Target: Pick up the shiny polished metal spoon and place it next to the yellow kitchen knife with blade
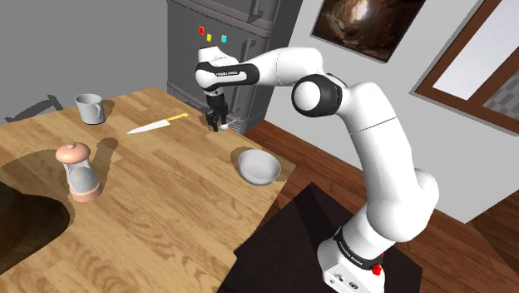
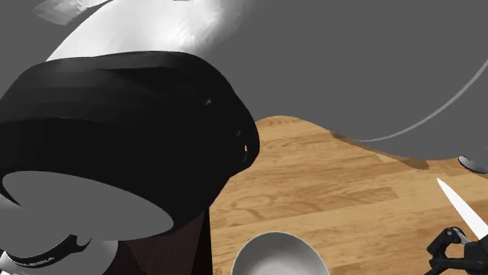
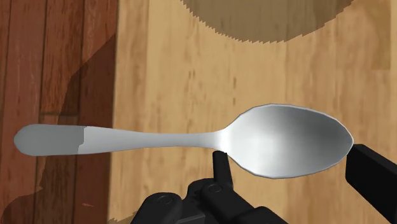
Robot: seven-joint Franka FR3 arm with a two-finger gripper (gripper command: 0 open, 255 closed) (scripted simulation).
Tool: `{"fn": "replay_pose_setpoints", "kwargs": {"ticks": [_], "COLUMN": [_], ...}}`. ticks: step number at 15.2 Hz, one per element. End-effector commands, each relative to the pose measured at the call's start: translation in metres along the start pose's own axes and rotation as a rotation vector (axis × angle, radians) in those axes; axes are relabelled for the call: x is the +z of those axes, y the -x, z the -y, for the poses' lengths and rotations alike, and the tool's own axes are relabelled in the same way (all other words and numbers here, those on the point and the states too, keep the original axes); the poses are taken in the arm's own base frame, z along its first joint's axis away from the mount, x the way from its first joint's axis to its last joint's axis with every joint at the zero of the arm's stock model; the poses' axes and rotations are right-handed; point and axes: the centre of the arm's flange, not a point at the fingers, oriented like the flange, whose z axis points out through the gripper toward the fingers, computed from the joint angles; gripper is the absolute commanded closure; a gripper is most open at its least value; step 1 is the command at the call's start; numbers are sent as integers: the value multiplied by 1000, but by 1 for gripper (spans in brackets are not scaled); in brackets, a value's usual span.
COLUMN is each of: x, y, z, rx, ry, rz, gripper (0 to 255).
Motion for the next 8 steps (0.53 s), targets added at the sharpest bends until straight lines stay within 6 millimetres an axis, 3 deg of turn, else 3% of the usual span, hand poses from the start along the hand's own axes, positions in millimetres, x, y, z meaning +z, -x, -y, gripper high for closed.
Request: {"fn": "replay_pose_setpoints", "kwargs": {"ticks": [1,8], "x": [10,45], "y": [-4,-15], "z": [1,3], "rx": [0,0], "ry": [0,0], "rz": [0,0], "gripper": [255,255]}}
